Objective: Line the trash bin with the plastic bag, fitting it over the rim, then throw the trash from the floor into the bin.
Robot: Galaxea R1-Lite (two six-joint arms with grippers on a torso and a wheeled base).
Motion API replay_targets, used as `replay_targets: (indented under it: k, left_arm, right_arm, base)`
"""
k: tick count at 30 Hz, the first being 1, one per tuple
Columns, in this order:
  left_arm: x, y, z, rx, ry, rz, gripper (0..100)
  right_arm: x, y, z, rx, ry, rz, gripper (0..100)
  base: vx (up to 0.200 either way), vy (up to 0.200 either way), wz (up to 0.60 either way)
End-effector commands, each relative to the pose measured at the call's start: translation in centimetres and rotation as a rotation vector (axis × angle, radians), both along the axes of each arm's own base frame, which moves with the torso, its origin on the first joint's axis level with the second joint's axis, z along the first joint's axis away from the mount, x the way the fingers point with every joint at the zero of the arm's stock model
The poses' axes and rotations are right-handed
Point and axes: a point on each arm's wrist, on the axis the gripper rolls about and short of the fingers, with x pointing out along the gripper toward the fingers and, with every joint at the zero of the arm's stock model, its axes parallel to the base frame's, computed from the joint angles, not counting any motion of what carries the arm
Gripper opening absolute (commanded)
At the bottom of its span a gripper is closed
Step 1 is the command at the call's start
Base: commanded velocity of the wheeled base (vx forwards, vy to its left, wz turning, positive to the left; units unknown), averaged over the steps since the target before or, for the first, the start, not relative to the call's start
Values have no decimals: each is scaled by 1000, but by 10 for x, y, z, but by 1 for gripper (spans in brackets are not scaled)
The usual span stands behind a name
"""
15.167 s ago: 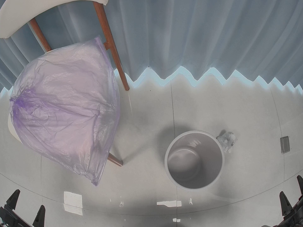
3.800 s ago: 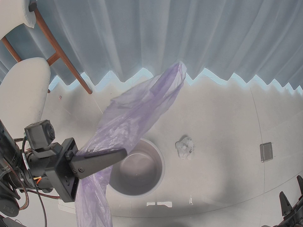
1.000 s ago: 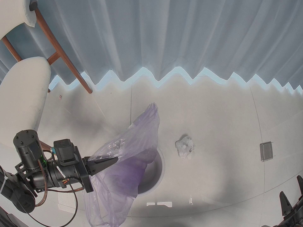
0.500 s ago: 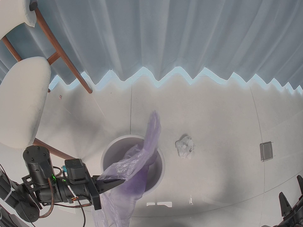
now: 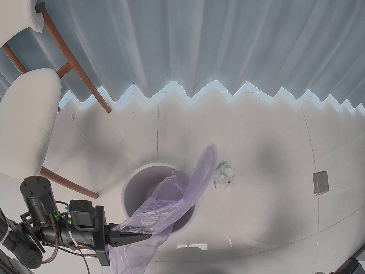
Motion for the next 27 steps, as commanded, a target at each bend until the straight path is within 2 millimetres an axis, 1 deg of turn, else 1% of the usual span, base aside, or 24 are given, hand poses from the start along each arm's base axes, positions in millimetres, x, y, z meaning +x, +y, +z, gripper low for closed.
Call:
replay_targets:
  k: [1,2,3,4,5,8,10,11,14,17,20,21,23,27]
  left_arm:
    - [-9,19,20,-83,-83,-99,0]
    - [-9,19,20,-83,-83,-99,0]
    - [-12,20,24,-93,-92,-104,0]
    - [-12,20,24,-94,-92,-104,0]
    - [-12,20,27,-103,-85,-105,0]
    - [-10,20,33,-128,-63,-97,0]
    - [-9,20,37,-142,-49,-90,0]
    - [-9,20,42,-160,-29,-80,0]
    - [-9,19,45,-178,8,-75,0]
    - [-7,20,45,-178,10,-49,0]
    - [-6,20,45,-176,6,-11,0]
    - [-4,20,45,-176,3,6,0]
    - [-4,18,46,-178,-1,15,0]
    - [-5,18,49,-182,-15,14,0]
  right_arm:
    - [72,8,-9,65,435,229,100]
    - [72,8,-9,65,435,229,100]
    - [88,11,-24,83,571,293,100]
    - [90,12,-25,87,584,300,100]
    - [104,15,-31,98,674,340,100]
    - [126,22,-39,90,777,384,100]
    - [136,26,-41,82,797,401,100]
    - [149,30,-45,81,819,405,100]
    - [170,36,-56,82,860,403,100]
    - [191,45,-70,65,901,413,100]
    - [209,58,-83,38,924,422,100]
    - [217,66,-91,19,931,417,100]
    - [228,77,-102,4,930,403,100]
    - [250,102,-118,57,888,364,100]
  base:
    - [0,0,0]
    - [0,0,0]
    - [0,0,0]
    - [0,0,0]
    - [0,0,0]
    - [0,0,0]
    - [0,0,0]
    - [0,0,0]
    - [0,0,0]
    - [0,0,0]
    - [0,0,0]
    - [0,0,0]
    - [0,0,0]
    - [0,0,0]
